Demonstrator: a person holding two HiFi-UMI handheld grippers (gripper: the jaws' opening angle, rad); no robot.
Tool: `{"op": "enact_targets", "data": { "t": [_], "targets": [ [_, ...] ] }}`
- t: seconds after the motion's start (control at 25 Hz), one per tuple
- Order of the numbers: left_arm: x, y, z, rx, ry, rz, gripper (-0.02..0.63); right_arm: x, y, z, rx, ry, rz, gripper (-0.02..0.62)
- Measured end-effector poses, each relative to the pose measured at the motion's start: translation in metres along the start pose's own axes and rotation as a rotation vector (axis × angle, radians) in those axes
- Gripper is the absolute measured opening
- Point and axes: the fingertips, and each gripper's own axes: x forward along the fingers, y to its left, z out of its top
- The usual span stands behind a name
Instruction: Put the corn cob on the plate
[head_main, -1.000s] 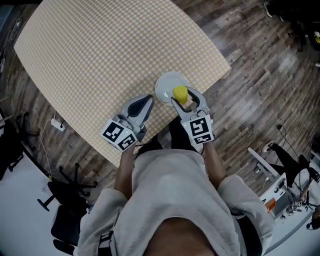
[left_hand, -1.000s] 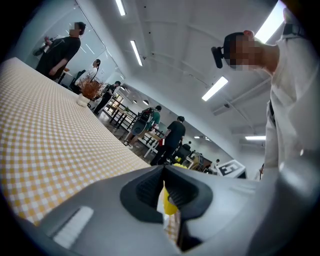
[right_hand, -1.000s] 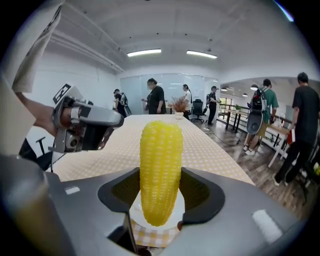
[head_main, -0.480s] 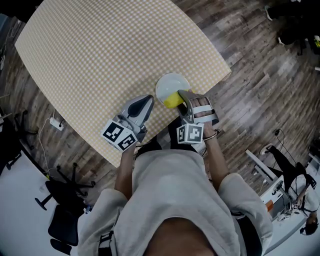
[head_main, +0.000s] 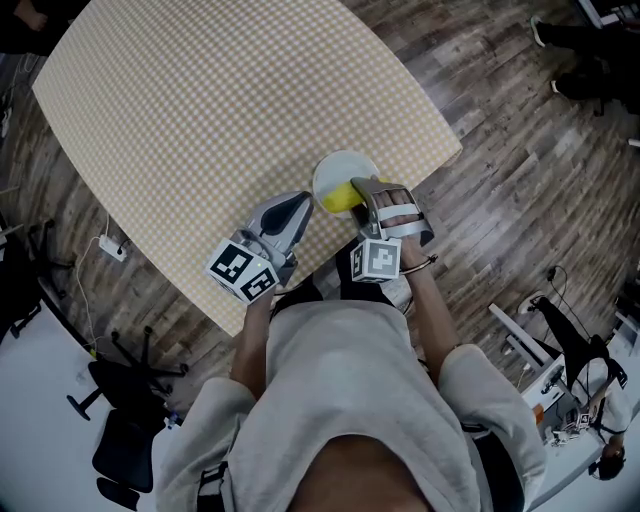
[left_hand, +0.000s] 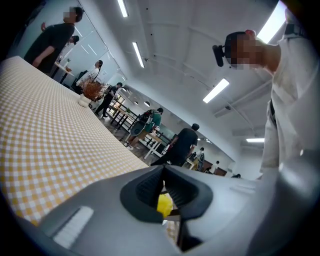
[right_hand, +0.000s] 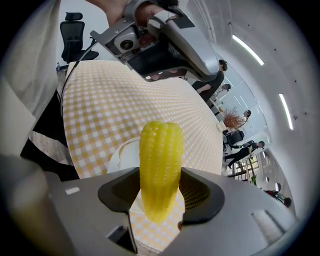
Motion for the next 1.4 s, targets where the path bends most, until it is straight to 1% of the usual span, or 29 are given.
{"op": "enact_targets", "data": {
  "t": [0.24, 0.48, 0.56, 0.64, 0.8, 0.88, 0.96, 1.0, 1.04, 1.2, 1.32, 1.36, 1.4],
  "targets": [
    [-0.001, 0.001, -0.001, -0.005, -0.008, -0.001, 0.008, 0.02, 0.0, 0.005, -0.094, 0.044, 0.053, 0.242],
    [0.0, 0.001, 0.002, -0.001, -0.012, -0.003, 0.008, 0.035, 0.013, 0.006, -0.218, 0.081, 0.139, 0.239],
    [-0.001, 0.003, 0.002, -0.002, -0.012, 0.0, 0.008, 0.036, 0.015, 0.006, -0.231, 0.094, 0.162, 0.238],
    [-0.002, 0.004, 0.002, -0.004, -0.014, 0.002, 0.008, 0.037, 0.014, 0.009, -0.222, 0.095, 0.178, 0.238],
    [0.001, 0.002, 0.002, 0.0, -0.011, -0.003, 0.008, 0.037, 0.013, 0.009, -0.192, 0.08, 0.18, 0.239],
    [0.001, 0.001, 0.002, 0.0, -0.011, -0.004, 0.008, 0.036, 0.015, 0.01, -0.148, 0.07, 0.196, 0.243],
    [0.0, 0.001, 0.002, -0.001, -0.011, -0.003, 0.008, 0.035, 0.015, 0.011, -0.093, 0.057, 0.215, 0.275],
    [0.0, 0.001, 0.002, -0.002, -0.012, -0.004, 0.008, 0.035, 0.014, 0.011, -0.08, 0.053, 0.221, 0.314],
    [0.0, 0.001, 0.002, -0.002, -0.012, -0.005, 0.008, 0.035, 0.013, 0.01, -0.076, 0.051, 0.224, 0.328],
    [0.0, -0.003, 0.006, 0.01, -0.014, -0.006, 0.008, 0.03, 0.009, 0.007, -0.073, 0.05, 0.219, 0.328],
    [-0.001, -0.006, 0.005, 0.014, -0.011, -0.01, 0.008, 0.022, 0.007, 0.007, -0.059, 0.037, 0.197, 0.325],
    [-0.001, -0.007, 0.005, 0.016, -0.011, -0.011, 0.008, 0.019, 0.004, 0.008, -0.054, 0.026, 0.178, 0.319],
    [0.0, -0.008, 0.005, 0.019, -0.011, -0.011, 0.008, 0.015, 0.0, 0.008, -0.05, 0.015, 0.156, 0.288]
  ]
}}
